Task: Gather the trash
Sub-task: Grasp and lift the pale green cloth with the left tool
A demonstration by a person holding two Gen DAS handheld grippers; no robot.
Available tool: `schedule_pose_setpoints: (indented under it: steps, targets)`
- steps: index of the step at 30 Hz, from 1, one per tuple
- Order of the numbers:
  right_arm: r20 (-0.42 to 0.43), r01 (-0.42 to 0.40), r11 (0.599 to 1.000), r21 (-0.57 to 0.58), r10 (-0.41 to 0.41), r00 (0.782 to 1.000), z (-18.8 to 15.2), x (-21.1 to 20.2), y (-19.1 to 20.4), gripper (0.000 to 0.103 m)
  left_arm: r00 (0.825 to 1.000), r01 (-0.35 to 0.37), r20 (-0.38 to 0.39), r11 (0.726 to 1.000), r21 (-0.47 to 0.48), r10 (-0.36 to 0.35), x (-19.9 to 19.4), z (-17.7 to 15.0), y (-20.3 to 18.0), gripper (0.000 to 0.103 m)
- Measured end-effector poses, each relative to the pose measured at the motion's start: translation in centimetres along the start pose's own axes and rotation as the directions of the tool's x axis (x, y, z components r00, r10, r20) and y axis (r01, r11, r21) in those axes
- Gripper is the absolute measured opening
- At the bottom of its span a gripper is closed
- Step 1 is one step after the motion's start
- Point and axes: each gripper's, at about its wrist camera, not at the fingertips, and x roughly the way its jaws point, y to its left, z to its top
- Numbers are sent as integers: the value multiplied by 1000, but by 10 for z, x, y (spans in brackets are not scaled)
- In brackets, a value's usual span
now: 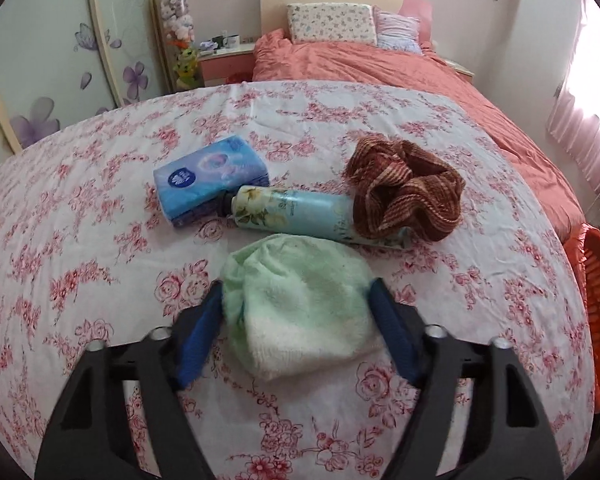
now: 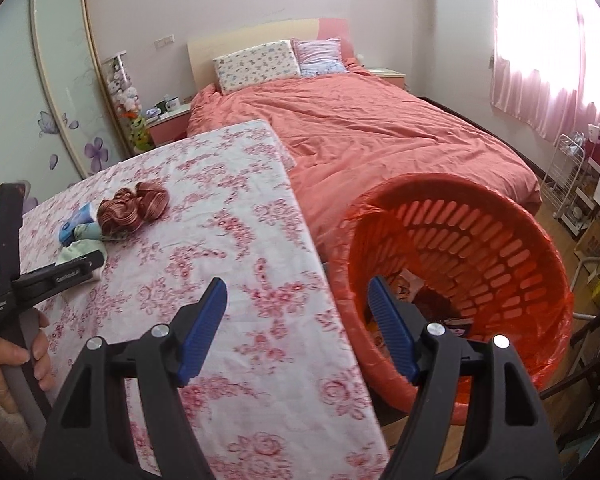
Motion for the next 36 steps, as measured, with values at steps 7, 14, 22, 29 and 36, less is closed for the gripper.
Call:
schedule_pose_setpoints:
  steps: [7,14,22,29,36]
  targets:
    - [-26,-44,998,-48,43,999,-1,9,31,72,1000,31,3,999,-17,-31,-13,-6,30,23]
    - [-66,-124,986,-110,117,991,-1,30,82,72,1000,-29,5,998,-50,29,-23,-14,79,18]
    - [-132,-227,964,-141,209,969,4,59,144,67,996,-88,-5,985,-146,89,-27,-19,139,18]
    - [-181,-238,959,-154,209,961,16,93,190,61,996,-83,18,988,-129,86,-25,-22,145,20]
    - [-137,-198,956,-215,172,976,39,109,208,64,998,-53,27,988,-148,57,-23,-23,152,21]
